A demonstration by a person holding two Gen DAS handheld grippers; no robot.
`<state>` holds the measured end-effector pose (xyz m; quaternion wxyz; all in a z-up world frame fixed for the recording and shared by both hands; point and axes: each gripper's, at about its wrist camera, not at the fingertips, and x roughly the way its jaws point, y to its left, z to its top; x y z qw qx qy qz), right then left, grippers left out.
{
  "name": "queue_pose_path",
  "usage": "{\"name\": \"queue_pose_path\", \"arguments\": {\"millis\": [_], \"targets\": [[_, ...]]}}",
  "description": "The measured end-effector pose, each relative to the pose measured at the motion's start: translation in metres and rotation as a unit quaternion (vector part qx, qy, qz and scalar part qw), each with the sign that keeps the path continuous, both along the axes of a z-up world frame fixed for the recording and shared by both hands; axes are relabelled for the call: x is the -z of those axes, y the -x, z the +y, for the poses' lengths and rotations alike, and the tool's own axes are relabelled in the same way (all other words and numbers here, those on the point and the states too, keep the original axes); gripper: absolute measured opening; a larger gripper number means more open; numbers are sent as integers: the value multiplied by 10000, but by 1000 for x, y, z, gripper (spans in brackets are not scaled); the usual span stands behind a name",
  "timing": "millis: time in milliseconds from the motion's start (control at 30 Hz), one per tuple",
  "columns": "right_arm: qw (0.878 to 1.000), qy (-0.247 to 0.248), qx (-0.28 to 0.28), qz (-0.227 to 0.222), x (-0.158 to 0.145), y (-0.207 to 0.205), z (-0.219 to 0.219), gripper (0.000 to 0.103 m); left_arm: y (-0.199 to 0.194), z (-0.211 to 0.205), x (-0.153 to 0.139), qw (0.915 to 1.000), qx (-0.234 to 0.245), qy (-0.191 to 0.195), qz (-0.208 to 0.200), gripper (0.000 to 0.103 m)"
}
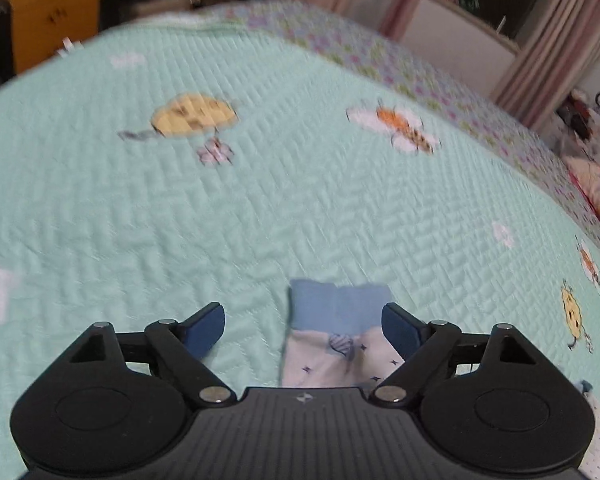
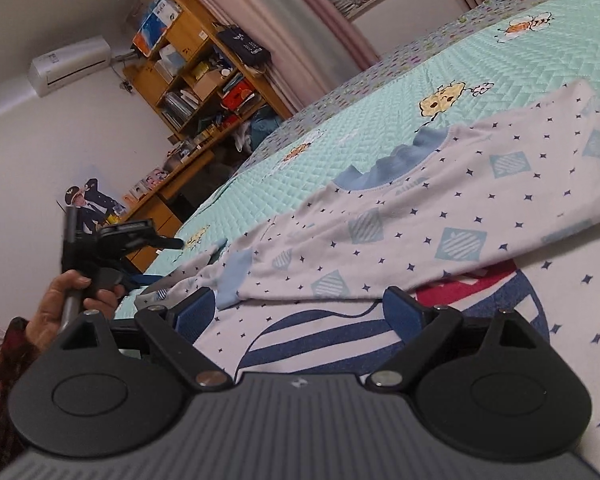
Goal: Fold clothes
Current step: 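Close the left gripper on the blue cuff of that sleeve, then lift and carry the sleeve by its cuff across the shirt with the left gripper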
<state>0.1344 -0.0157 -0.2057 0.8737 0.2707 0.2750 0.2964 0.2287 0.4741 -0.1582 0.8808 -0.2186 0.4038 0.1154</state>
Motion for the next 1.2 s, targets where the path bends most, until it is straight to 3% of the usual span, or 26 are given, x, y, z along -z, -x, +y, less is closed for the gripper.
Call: {"name": "queue_pose_path", "arguments": {"millis": [100, 233, 300, 367, 567, 600, 633, 667, 767, 867, 967, 1067, 1200], "targets": [[9999, -107, -8, -6, 2, -1, -2, 91, -11, 6, 14, 9997, -131, 69, 215, 84], [9997, -262, -21, -10, 3, -1, -7, 91, -17, 14, 21, 9995, -125, 301, 48, 84], [9996, -289, -25, -13, 4, -1, -7, 91, -20, 13, 23, 9995, -93, 306, 5, 80], [9995, -309, -27, -18, 4, -1, -8, 92, -23, 9, 23, 9998, 68, 192, -32, 48], [9993, -364, -30, -25, 5, 0, -9, 92, -28, 5, 21, 9998, 133, 116, 66, 41], [9993, -367, -31, -25, 5, 0, -9, 92, -29, 3, 20, 9999, 146, 30, 82, 34], [9993, -369, -31, -25, 5, 0, -9, 92, -28, 0, 20, 9997, 207, -53, 94, 13], [9993, -370, -30, -26, 5, 0, -9, 92, -27, -4, 19, 9995, 271, -135, 106, 10], [9994, -358, -25, -27, 5, -1, -9, 92, -16, -18, 11, 9979, 364, -540, 67, 7], [9994, -348, -21, -30, 5, -1, -8, 92, 5, -22, -6, 9972, 212, -706, -138, 6], [9993, -379, -22, -33, 5, -1, -9, 92, 33, -12, -41, 9947, -199, -790, -623, 6], [9990, -437, -24, -40, 6, -1, -11, 92, 66, 1, -81, 9868, -665, -906, -1167, 6], [9988, -486, -25, -44, 6, -1, -12, 92, 90, 7, -117, 9805, -828, -1226, -1292, 6]]}}
